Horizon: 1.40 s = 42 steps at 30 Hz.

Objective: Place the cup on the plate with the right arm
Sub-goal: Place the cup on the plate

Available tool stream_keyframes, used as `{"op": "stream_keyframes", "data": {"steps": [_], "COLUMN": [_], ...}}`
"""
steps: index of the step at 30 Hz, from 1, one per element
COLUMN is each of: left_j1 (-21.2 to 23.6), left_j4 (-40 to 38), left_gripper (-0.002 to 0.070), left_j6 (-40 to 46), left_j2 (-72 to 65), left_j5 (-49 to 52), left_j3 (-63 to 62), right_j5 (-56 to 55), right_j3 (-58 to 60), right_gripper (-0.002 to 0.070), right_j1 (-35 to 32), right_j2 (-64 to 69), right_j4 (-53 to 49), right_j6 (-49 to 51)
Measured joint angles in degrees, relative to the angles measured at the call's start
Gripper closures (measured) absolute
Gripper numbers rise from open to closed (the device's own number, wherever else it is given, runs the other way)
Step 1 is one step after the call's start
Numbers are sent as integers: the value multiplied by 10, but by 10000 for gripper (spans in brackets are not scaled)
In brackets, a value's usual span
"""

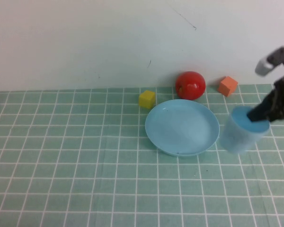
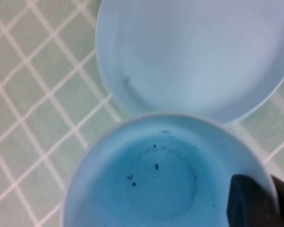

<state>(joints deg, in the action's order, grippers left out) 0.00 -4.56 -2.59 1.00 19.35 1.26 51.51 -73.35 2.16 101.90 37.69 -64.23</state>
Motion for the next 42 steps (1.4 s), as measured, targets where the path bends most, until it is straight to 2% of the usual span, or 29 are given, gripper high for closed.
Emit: {"op": "stream_keyframes", "data": {"steps": [7, 12, 21, 30, 33, 39, 42], "left_j1": [0, 0, 0, 0, 0, 0, 0], "left_j4": [0, 0, 0, 0, 0, 0, 0], "left_gripper": [678, 678, 678, 678, 678, 678, 678], "left_j6": [0, 0, 0, 0, 0, 0, 0], "left_j2": [0, 0, 0, 0, 0, 0, 0], "left_j5": [0, 0, 0, 0, 0, 0, 0], "left_j3": [0, 0, 0, 0, 0, 0, 0], "right_j5": [14, 22, 25, 32, 32, 39, 58], "right_j3": [-218, -306, -379, -392, -392, -394, -399], "right_gripper": [654, 654, 654, 649, 601, 410, 375], "right_j1": [37, 86, 124, 127, 128, 128, 128], "right_j2": [54, 145, 279, 300, 300, 300, 292], "right_j4": [-21, -70, -94, -110, -102, -58, -52], "right_j6": [49, 66, 79, 84, 84, 88, 97]}}
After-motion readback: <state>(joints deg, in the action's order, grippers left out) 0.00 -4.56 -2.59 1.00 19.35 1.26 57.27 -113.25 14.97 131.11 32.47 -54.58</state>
